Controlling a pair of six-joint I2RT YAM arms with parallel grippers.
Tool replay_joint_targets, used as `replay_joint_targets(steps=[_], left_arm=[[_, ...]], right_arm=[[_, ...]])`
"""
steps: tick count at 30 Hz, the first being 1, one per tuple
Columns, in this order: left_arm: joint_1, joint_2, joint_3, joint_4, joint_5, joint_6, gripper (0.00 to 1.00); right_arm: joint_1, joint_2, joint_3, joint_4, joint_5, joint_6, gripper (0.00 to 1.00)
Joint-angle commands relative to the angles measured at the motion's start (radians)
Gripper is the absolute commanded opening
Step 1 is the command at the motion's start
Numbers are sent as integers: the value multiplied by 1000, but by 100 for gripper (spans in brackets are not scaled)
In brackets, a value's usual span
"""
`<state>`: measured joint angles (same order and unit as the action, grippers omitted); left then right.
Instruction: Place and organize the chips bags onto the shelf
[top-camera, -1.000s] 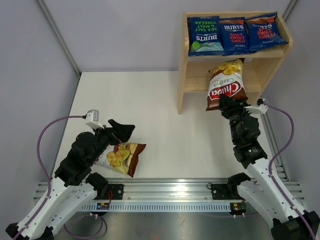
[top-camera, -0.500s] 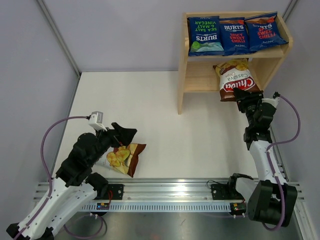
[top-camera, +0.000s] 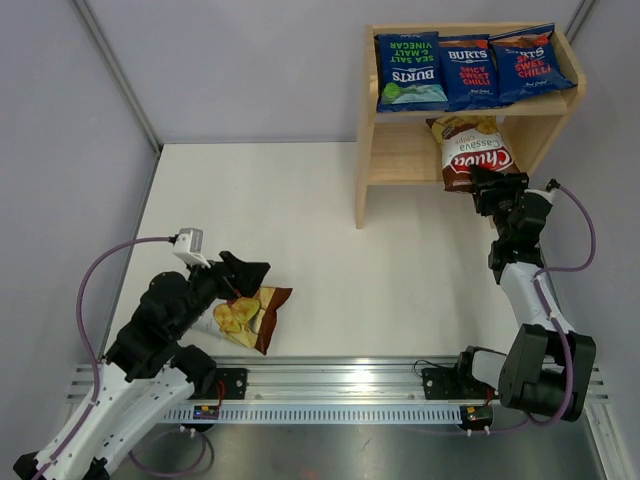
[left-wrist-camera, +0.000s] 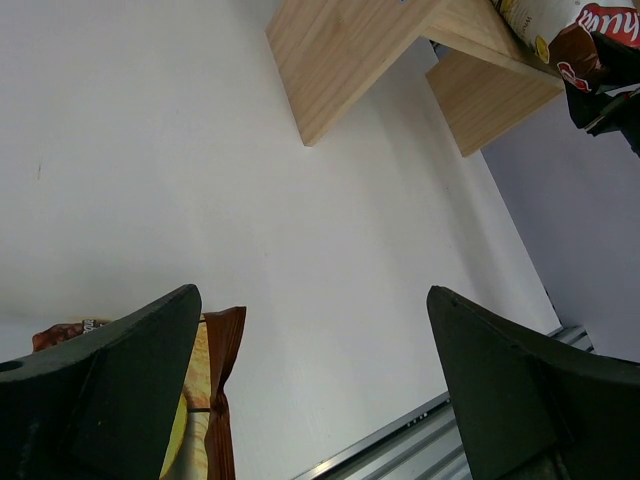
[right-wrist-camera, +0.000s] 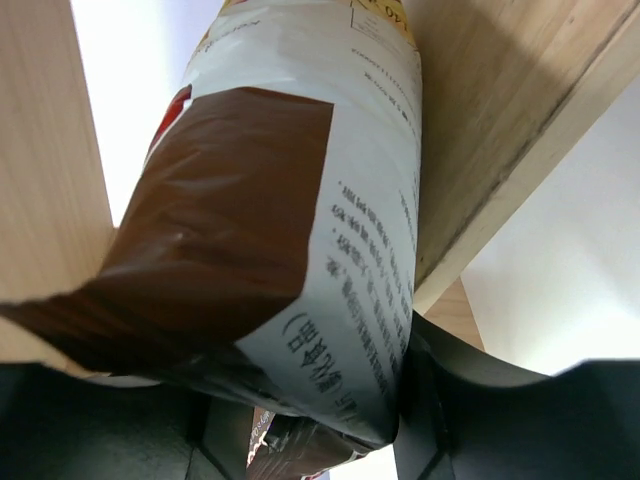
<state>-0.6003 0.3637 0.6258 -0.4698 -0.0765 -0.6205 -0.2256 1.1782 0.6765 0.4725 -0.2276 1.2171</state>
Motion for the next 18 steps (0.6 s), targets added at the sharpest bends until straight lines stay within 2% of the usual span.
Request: replay_joint_targets(steps=[1, 4, 12, 18], left_arm=[[-1, -22, 17, 10, 4, 30, 99], [-1, -23, 18, 5, 0, 31, 99], [-1, -48, 17, -19, -26, 34, 99], [-1, -63, 22, -38, -46, 39, 99]], right_arm=[[-8, 29, 63, -11, 56, 22, 55], [-8, 47, 78, -52, 97, 33, 57], [-9, 86, 123, -83, 152, 50, 48], [-17, 133, 147, -58, 178, 48, 48]])
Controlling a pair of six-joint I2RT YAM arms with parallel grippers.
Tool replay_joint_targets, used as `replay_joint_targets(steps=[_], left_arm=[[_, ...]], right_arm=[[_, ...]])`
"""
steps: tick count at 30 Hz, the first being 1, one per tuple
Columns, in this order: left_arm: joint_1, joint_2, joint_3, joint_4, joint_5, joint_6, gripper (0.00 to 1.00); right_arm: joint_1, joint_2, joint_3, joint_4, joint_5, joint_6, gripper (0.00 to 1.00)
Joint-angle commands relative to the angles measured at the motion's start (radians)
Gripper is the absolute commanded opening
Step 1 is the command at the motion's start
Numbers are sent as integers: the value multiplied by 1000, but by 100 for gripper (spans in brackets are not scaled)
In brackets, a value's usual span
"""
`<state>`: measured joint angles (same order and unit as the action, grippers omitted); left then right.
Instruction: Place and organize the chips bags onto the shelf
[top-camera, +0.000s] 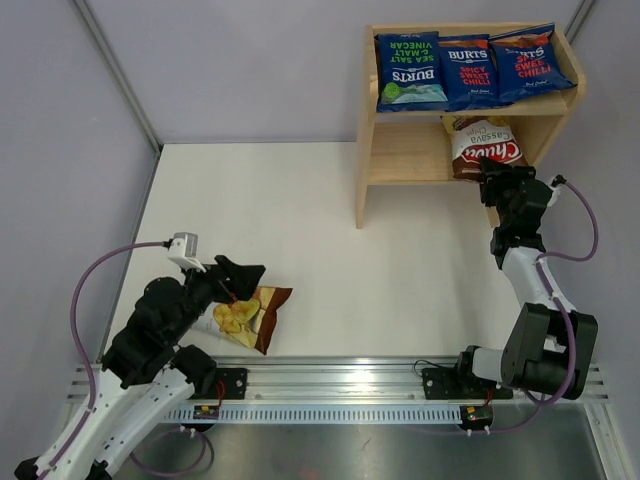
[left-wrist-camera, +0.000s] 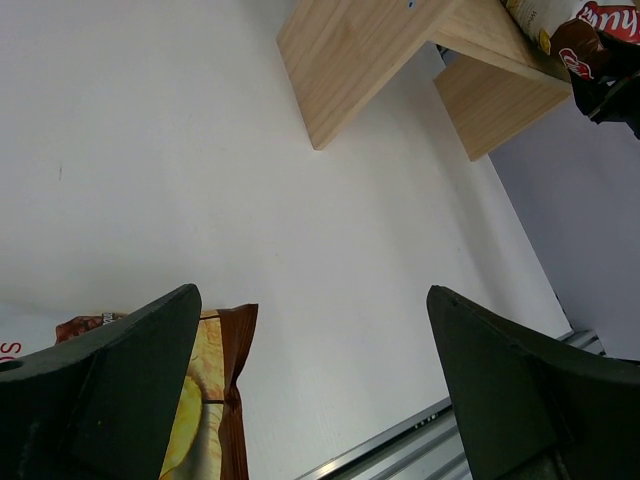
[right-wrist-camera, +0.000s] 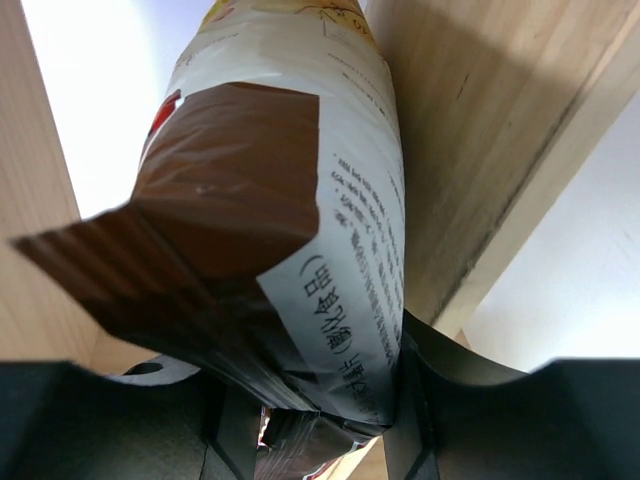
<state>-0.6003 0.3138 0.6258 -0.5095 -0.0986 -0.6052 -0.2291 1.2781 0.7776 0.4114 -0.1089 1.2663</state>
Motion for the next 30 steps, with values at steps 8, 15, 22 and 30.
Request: replay_joint_targets(steps=[8, 15, 22, 30], left_arm=[[-1, -19, 43, -23, -42, 39, 99], [-1, -21, 54, -40, -50, 36, 99], [-1, -15, 54, -35, -46, 35, 99], [-1, -13, 51, -35, -43, 32, 99]], right_arm=[[-16, 90, 106, 21, 44, -1, 52], [-42, 106, 112, 6, 44, -18, 57], [-52, 118, 127, 9, 34, -30, 57], [-53, 89, 132, -16, 103, -42, 52]])
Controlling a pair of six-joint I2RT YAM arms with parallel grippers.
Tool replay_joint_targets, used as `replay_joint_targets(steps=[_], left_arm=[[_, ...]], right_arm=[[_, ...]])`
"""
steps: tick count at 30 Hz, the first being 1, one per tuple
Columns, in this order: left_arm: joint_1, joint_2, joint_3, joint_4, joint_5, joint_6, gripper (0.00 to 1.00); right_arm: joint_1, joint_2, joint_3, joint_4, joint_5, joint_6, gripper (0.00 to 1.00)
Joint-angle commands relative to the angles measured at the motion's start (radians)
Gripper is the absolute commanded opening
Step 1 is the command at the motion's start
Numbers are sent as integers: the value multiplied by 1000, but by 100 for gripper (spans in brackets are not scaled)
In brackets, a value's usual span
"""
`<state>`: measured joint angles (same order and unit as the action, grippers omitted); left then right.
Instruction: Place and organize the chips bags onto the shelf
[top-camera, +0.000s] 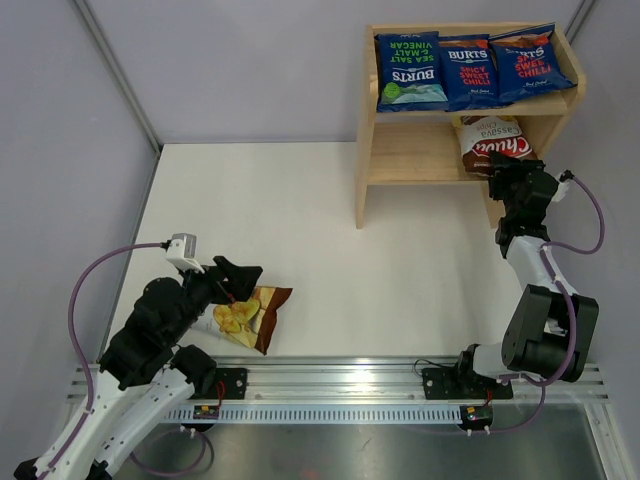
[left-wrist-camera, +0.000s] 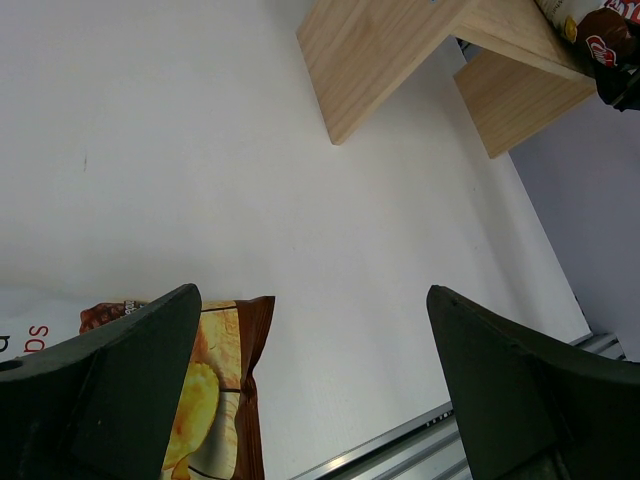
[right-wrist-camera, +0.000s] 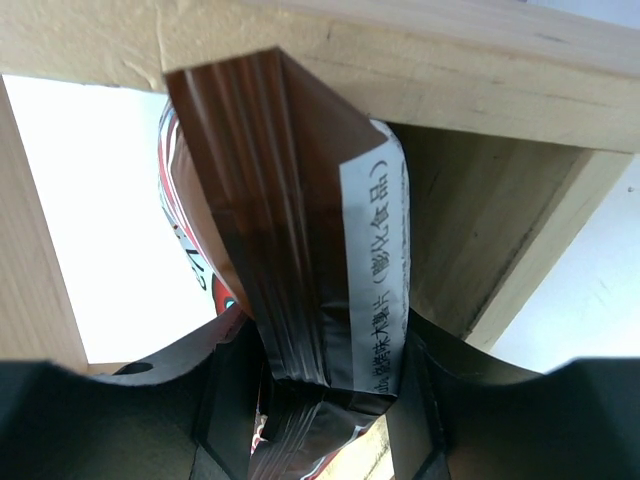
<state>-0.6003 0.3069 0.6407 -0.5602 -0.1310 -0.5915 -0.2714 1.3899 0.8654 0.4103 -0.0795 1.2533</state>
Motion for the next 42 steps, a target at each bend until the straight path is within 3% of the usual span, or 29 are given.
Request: replay_joint_targets(steps=[1, 12, 17, 20, 25, 30, 39, 42], left_arm=[[-1, -6, 34, 16, -10, 16, 99], [-1, -5, 30, 16, -12, 13, 99], [-1, 6, 20, 34, 2, 2, 99], [-1, 12, 20, 37, -4, -5, 99], [-1, 32, 36, 11, -44, -11, 99], [-1, 66, 77, -56, -114, -39, 99], [0, 231, 194, -242, -329, -166, 99], [8, 233, 223, -346, -455, -282, 99]], right_arm=[[-11, -22, 44, -8, 73, -31, 52], [-14, -8, -9, 110, 73, -22, 51], [-14, -41, -14, 79, 67, -35, 67], [-14, -67, -6, 9, 58, -32, 80], [-14, -120, 23, -145, 66, -46, 86], [-14, -176, 46, -309, 98, -75, 99], [-14, -337, 93, -588, 103, -158, 99], [-14, -390, 136, -730, 55, -213, 100]])
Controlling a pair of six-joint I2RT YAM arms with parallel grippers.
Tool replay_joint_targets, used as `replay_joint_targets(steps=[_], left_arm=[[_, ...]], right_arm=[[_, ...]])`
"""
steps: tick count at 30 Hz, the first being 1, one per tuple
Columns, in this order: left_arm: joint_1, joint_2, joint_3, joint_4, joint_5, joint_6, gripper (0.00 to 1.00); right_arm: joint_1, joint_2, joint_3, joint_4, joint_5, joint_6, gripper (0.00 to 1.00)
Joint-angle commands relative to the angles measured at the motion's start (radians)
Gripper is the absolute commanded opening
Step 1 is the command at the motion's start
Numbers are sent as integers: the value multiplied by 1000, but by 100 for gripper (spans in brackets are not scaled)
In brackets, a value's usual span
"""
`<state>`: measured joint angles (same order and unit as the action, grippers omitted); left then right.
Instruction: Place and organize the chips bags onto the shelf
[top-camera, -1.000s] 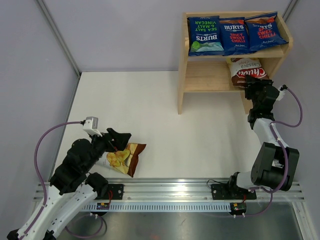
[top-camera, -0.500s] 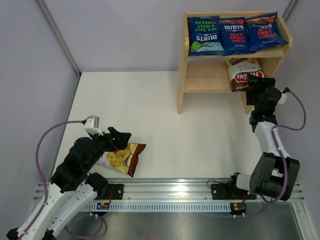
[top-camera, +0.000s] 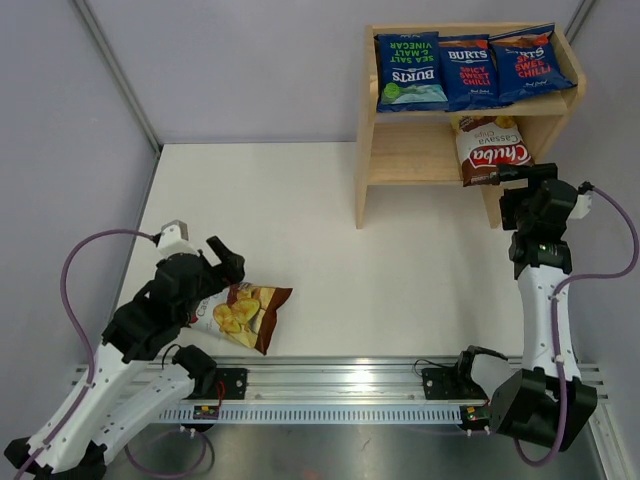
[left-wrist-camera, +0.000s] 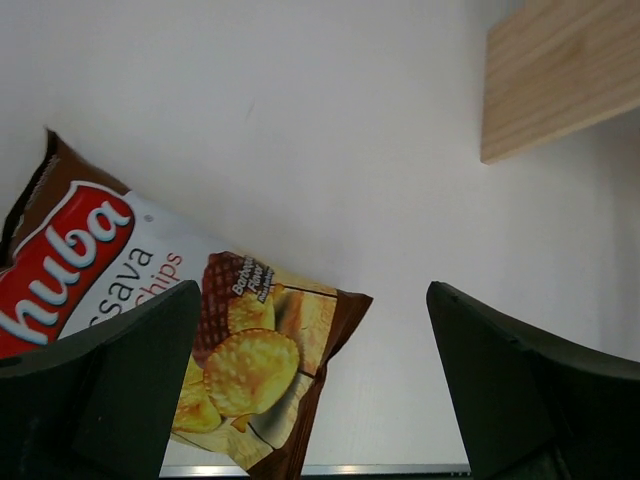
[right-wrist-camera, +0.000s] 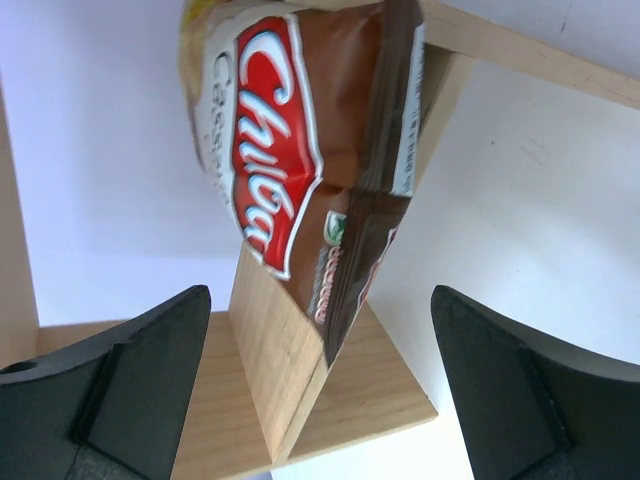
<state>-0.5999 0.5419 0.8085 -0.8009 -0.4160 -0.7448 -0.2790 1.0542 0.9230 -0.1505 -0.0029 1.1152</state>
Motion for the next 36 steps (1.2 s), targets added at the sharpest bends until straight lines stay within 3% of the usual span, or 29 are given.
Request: replay_joint_targets(steps=[1, 4, 8, 11, 14, 22, 25, 30, 36], left_arm=[[9, -8, 66, -172, -228, -171, 99], [9, -55, 61, -306, -315, -350, 99], [9, -160, -56, -385, -333, -519, 99], [9, -218, -120, -486, -343, -752, 99], [8, -244, -175, -541, -346, -852, 99], [8, -244, -383, -289, -258, -857, 98], [9, -220, -434, -222, -208, -873, 91], [9, -102, -445, -186, -193, -904, 91], [11, -10, -477, 64, -155, -794, 87]], right_arm=[[-6, -86, 86, -204, -35, -110, 99], [-6, -184, 53, -239, -146, -190, 99], [-6, -339, -175, 34, -462, -184, 99], [-5, -358, -240, 126, -627, -117, 99], [-6, -321, -263, 190, -733, -101, 99], [-5, -298, -263, 229, -807, -143, 99], [-6, -301, -251, 201, -824, -172, 99], [-6, -309, -245, 192, -813, -163, 99], [-6, -332, -269, 207, -809, -155, 99]])
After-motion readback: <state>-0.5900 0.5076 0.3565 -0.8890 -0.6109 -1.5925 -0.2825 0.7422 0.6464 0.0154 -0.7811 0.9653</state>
